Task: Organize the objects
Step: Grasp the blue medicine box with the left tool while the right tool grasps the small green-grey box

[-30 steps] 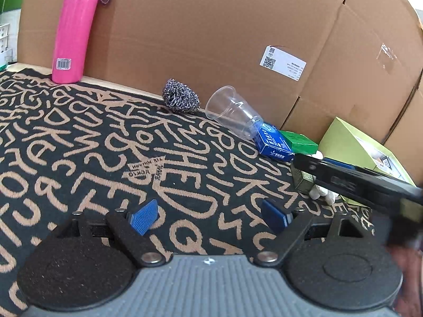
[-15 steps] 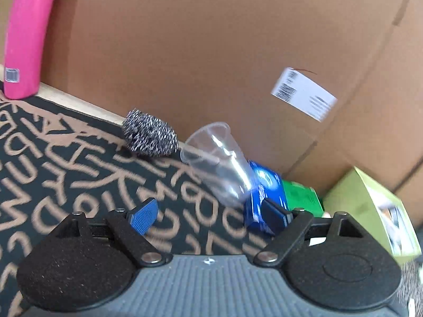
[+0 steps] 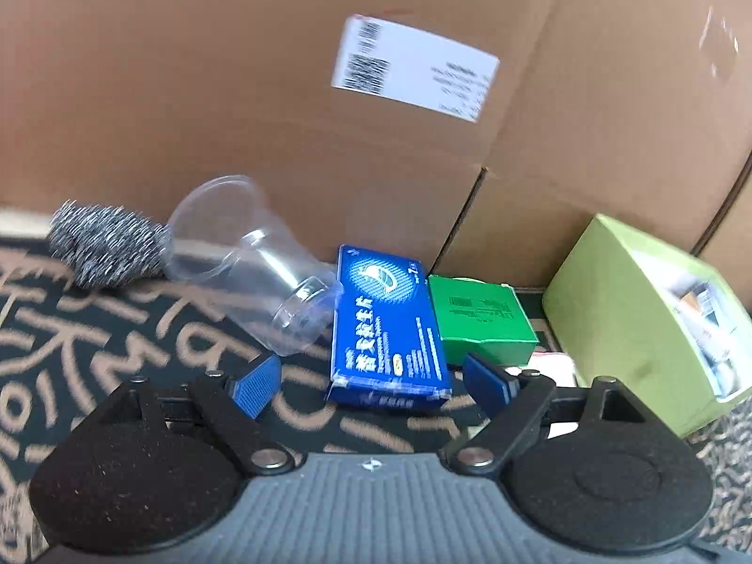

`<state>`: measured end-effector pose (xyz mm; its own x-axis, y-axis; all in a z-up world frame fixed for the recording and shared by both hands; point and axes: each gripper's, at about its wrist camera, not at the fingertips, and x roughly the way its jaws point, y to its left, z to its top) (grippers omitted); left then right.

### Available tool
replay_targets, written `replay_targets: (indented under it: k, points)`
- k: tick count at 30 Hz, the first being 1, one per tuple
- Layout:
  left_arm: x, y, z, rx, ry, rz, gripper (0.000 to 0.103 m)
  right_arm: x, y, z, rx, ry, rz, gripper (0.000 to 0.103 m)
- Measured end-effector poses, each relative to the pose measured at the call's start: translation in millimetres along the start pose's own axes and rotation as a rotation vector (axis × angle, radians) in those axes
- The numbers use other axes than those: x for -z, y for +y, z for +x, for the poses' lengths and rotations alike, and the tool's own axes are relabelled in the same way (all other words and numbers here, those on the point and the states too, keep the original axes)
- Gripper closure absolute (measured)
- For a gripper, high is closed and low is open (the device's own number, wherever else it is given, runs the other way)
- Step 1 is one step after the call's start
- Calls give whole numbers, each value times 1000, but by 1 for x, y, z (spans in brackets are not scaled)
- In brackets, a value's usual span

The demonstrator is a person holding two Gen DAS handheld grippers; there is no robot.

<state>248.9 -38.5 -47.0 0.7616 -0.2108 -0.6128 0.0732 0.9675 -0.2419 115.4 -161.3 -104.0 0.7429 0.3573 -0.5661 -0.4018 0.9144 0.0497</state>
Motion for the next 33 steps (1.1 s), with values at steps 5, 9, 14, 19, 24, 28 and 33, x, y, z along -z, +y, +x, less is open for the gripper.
replay_targets:
  k: [5, 9, 14, 19, 24, 28, 33]
  points:
    - [-2, -15, 13, -97, -12, 161, 37, 1, -4, -1, -5, -2, 28, 76]
    - [9, -14, 2, -100, -19, 239, 44, 1, -5, -2, -8, -3, 31, 76]
    - [28, 1, -40, -60, 14, 239, 44, 7, -5, -15, -6, -14, 17, 80]
    - [61, 21, -94, -19, 29, 221, 44, 16, -8, -39, -11, -10, 12, 80]
    - [71, 23, -106, -72, 1, 180, 31, 8, -4, -41, -19, -49, 3, 75]
    - [63, 25, -103, -92, -16, 178, 27, -8, 3, -26, -13, -61, -27, 75]
    - [60, 25, -95, -77, 13, 184, 27, -20, -1, 9, -2, -4, 4, 74]
